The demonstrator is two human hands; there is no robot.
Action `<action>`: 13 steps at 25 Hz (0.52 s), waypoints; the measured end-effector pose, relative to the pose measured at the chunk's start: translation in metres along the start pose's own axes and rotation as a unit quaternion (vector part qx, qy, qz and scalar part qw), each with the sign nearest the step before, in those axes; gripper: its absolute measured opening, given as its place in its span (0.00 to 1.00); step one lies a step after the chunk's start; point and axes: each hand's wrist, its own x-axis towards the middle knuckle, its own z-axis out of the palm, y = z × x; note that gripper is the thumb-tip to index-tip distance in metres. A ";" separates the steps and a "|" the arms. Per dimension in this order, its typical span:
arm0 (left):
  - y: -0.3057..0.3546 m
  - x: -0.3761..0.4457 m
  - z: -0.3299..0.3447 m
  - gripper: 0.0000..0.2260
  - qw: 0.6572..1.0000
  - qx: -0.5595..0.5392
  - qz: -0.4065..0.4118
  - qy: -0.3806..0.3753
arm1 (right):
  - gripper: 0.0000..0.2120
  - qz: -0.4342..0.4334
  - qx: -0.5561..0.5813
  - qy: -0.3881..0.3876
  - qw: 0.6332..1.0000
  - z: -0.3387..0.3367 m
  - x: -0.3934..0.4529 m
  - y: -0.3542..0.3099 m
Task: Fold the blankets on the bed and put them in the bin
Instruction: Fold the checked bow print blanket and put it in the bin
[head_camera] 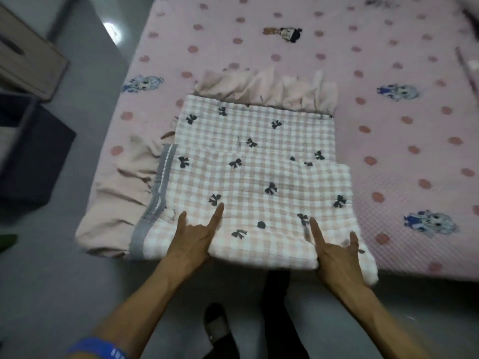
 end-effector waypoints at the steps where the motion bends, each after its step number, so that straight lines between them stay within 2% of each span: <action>1: 0.004 -0.027 0.006 0.49 1.000 0.002 0.006 -0.011 | 0.46 -0.001 0.010 -0.020 1.000 0.001 -0.029 -0.001; 5: 0.027 -0.122 0.011 0.46 0.992 -0.022 -0.023 -0.120 | 0.48 -0.003 0.047 -0.106 0.993 0.007 -0.112 0.010; 9: 0.034 -0.123 -0.061 0.44 0.992 -0.027 -0.006 -0.125 | 0.48 -0.028 0.060 -0.126 0.990 -0.047 -0.110 0.029; 13: 0.019 -0.067 -0.145 0.40 0.996 -0.029 -0.012 -0.088 | 0.48 -0.018 0.131 -0.081 0.988 -0.137 -0.054 0.042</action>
